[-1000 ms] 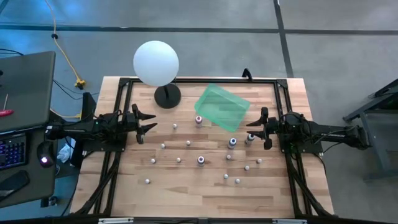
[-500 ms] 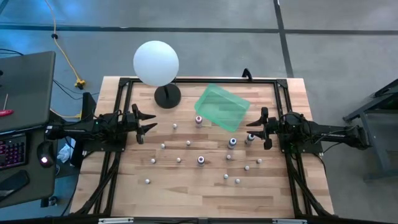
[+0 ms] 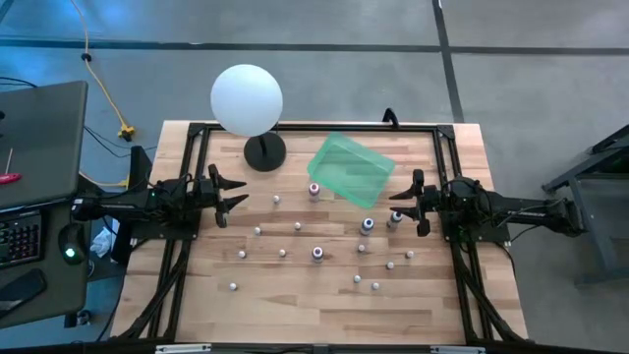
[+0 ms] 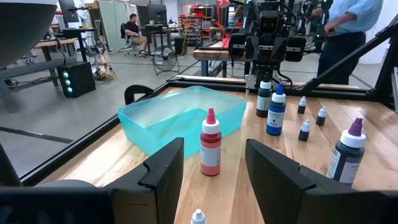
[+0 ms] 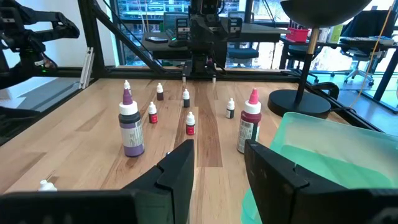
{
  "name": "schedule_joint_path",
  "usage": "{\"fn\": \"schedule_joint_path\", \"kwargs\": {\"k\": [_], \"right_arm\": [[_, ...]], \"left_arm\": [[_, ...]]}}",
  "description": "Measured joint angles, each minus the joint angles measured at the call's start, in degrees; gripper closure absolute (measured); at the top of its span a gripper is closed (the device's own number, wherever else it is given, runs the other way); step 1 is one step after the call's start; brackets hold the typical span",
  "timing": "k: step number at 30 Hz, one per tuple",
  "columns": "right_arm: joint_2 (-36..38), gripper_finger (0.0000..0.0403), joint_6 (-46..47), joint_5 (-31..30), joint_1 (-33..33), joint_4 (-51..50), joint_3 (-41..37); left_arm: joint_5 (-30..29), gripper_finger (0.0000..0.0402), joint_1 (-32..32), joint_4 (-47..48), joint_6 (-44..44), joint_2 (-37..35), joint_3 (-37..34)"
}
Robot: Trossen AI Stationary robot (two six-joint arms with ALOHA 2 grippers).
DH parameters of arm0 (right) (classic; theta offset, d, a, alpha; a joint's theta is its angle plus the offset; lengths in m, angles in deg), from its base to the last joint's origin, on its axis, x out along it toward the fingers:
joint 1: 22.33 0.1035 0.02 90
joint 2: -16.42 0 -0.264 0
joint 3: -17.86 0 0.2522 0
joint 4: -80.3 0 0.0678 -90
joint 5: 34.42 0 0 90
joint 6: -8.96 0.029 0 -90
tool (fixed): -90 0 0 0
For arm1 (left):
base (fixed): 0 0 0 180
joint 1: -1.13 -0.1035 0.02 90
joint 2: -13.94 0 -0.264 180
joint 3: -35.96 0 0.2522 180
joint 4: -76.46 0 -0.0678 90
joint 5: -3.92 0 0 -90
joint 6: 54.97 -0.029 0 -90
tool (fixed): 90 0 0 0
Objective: Pick & Place food coloring
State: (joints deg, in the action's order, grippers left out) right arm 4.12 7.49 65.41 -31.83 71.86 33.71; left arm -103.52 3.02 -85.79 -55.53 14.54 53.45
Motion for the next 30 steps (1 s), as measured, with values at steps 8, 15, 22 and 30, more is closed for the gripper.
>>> {"fn": "schedule_joint_path", "kwargs": {"k": [8,15,22,30], "right_arm": [[0.0,0.0269,0.0,0.0,0.0,0.0,0.0],[0.0,0.0269,0.0,0.0,0.0,0.0,0.0],[0.0,0.0269,0.0,0.0,0.0,0.0,0.0],[0.0,0.0269,0.0,-1.6,0.0,0.0,0.0]], "left_arm": [[0.0,0.0231,0.0,0.0,0.0,0.0,0.0],[0.0,0.0231,0.0,0.0,0.0,0.0,0.0],[0.0,0.0231,0.0,0.0,0.0,0.0,0.0],[0.0,0.0231,0.0,0.0,0.0,0.0,0.0]]}}
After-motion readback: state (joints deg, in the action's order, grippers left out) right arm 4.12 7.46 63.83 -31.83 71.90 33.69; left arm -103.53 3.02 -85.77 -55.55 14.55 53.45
